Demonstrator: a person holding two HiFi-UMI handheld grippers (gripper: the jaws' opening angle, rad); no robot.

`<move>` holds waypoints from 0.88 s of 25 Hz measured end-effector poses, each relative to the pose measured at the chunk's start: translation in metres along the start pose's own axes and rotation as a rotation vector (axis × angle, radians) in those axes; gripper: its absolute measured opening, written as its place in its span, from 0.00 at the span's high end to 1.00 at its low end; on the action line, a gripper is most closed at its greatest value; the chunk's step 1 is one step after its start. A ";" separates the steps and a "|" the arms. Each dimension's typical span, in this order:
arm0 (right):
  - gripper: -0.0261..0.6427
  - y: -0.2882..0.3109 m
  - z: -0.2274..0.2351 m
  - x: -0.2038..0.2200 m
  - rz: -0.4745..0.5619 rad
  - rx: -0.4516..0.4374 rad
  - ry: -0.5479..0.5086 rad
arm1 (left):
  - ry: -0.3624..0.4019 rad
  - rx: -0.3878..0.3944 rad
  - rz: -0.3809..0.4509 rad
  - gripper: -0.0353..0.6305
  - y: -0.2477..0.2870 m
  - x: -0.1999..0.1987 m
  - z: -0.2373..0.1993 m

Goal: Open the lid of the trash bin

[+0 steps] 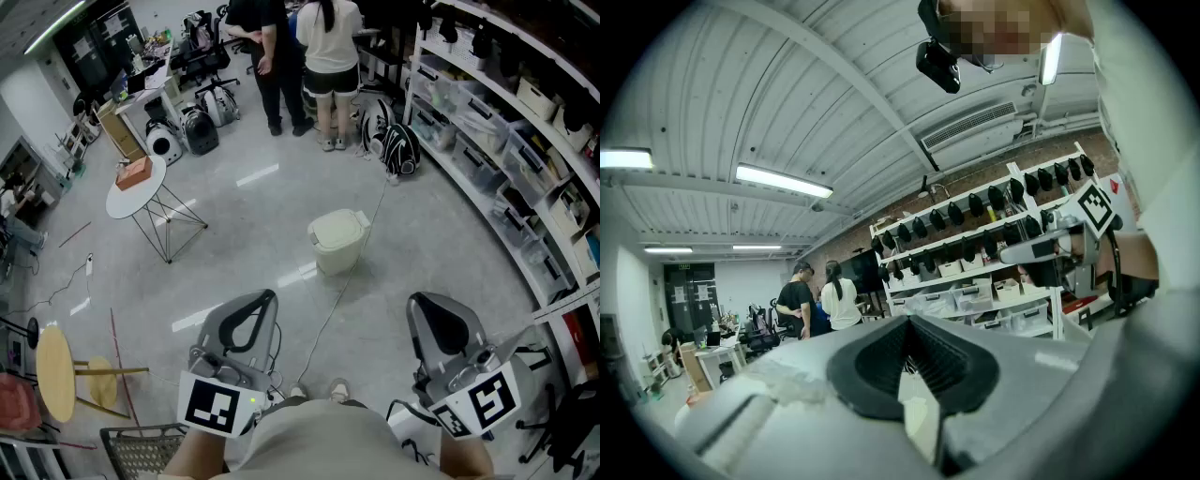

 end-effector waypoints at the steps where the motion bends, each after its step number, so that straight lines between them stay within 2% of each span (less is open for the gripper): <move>1: 0.96 -0.001 0.003 -0.001 0.006 -0.004 0.011 | -0.001 -0.003 -0.002 0.94 0.002 -0.001 0.002; 5: 0.96 -0.004 0.014 -0.003 0.020 -0.024 0.044 | 0.006 -0.010 -0.005 0.94 0.011 -0.005 0.008; 22: 0.96 -0.008 0.035 0.008 0.010 -0.063 0.026 | 0.045 -0.031 -0.009 0.94 0.025 -0.010 0.025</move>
Point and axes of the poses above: the fingertips, and each gripper's own axes: y forward along the fingers, z to its right, x out of its underside, the point moved 1 cm from there along -y, backward along the fingers, and after that the axes turned 11 degrees about y, right-handed, at the moved point
